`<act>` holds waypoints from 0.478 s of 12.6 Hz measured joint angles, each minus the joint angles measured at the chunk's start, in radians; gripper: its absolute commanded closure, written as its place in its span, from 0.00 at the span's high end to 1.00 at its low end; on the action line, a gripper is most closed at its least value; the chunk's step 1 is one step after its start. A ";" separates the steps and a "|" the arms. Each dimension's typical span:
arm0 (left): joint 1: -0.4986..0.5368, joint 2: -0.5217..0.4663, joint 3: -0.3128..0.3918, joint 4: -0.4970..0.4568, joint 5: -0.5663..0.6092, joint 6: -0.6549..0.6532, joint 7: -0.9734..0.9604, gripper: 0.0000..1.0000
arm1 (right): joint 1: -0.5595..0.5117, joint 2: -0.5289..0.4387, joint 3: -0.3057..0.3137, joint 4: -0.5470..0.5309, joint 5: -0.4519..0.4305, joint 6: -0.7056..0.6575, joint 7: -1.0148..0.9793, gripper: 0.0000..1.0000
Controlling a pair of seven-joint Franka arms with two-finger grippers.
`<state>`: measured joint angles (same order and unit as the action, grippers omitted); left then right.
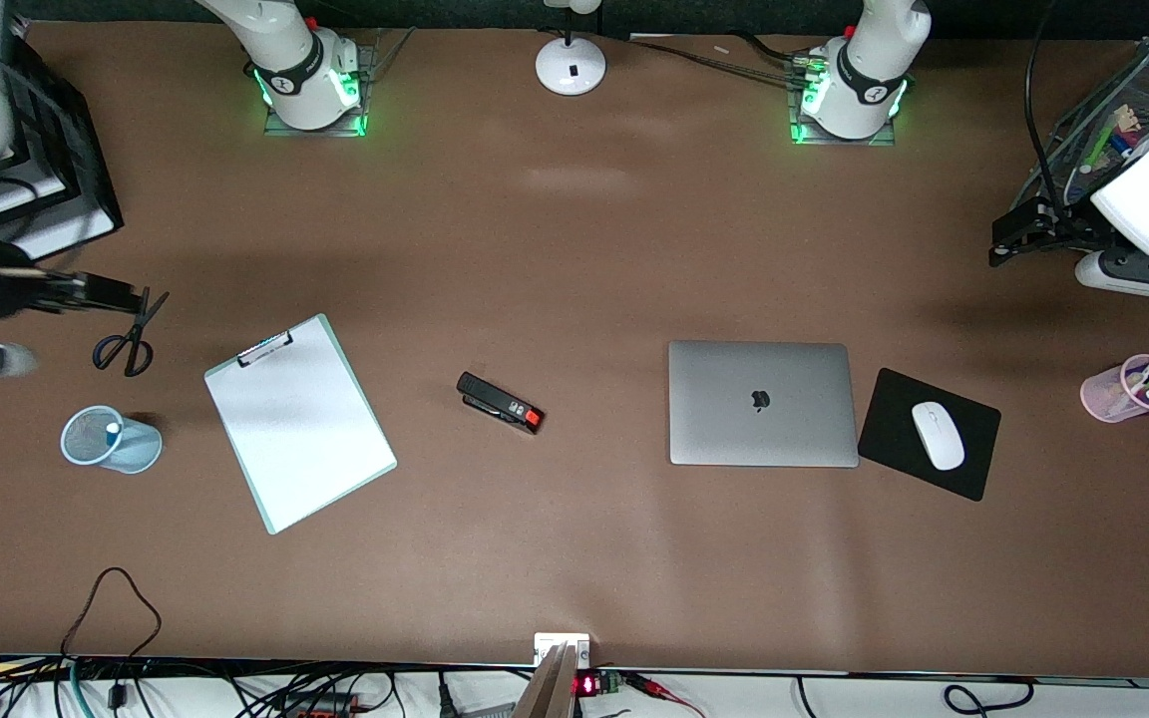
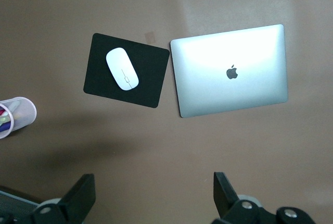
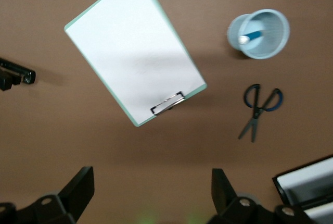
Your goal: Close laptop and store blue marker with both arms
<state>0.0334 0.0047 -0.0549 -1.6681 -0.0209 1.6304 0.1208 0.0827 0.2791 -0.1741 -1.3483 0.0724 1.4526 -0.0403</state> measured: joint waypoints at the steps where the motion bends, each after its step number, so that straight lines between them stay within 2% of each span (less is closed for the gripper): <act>1: 0.000 0.000 0.000 0.000 0.000 0.000 0.000 1.00 | -0.018 -0.018 0.000 -0.001 -0.002 -0.003 -0.007 1.00; 6: 0.000 0.000 -0.001 0.000 0.000 0.000 0.000 1.00 | -0.010 -0.076 0.009 -0.022 -0.027 0.001 -0.004 1.00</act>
<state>0.0334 0.0047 -0.0556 -1.6680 -0.0209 1.6301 0.1208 0.0728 0.2028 -0.1654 -1.3705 0.0455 1.4538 -0.0442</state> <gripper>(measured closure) 0.000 0.000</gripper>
